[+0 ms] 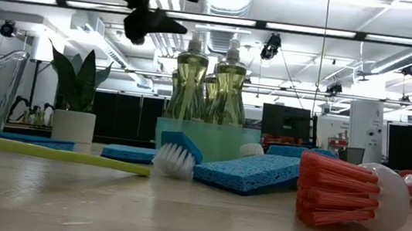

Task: Pick & Place Kitchen Sink Supplies
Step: Put the blue sponge into the left transparent bin

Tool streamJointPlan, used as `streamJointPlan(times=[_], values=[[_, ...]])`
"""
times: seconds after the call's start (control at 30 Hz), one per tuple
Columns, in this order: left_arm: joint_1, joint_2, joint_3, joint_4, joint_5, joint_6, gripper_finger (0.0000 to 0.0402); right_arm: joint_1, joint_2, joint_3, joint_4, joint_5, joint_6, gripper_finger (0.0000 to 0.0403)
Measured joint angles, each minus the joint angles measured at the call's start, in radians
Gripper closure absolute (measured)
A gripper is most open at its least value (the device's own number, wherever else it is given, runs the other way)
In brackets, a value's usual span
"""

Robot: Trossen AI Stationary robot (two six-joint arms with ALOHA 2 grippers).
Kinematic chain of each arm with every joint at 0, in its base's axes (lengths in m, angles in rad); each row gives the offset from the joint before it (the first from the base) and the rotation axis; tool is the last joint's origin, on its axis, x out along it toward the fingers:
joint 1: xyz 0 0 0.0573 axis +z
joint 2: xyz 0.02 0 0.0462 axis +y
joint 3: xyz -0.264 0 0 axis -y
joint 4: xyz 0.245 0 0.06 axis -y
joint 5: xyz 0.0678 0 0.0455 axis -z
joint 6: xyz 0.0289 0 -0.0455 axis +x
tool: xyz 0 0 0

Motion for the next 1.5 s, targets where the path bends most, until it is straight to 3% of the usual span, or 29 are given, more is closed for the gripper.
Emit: streamJointPlan(times=[0.33,0.57,0.97,1.13,1.5], values=[[-0.011,-0.04,0.0,-0.338,0.326,-0.069,0.0071,0.0,0.002,-0.027,-0.017,0.0,0.049,0.0394],[-0.01,0.034,-0.002,-0.514,0.299,-0.051,0.0071,0.003,0.008,-0.028,-0.016,0.0,0.055,0.0394],[-0.006,0.267,-0.001,-0.483,0.239,0.067,0.0071,0.009,0.021,-0.029,-0.013,0.001,0.095,0.0394],[-0.002,0.321,-0.001,-0.478,0.16,0.108,0.0073,0.016,0.027,-0.029,-0.009,0.001,0.108,0.0394],[-0.003,0.378,-0.001,-0.422,0.148,0.143,0.0099,0.029,0.027,-0.029,-0.009,0.002,0.106,0.0394]])
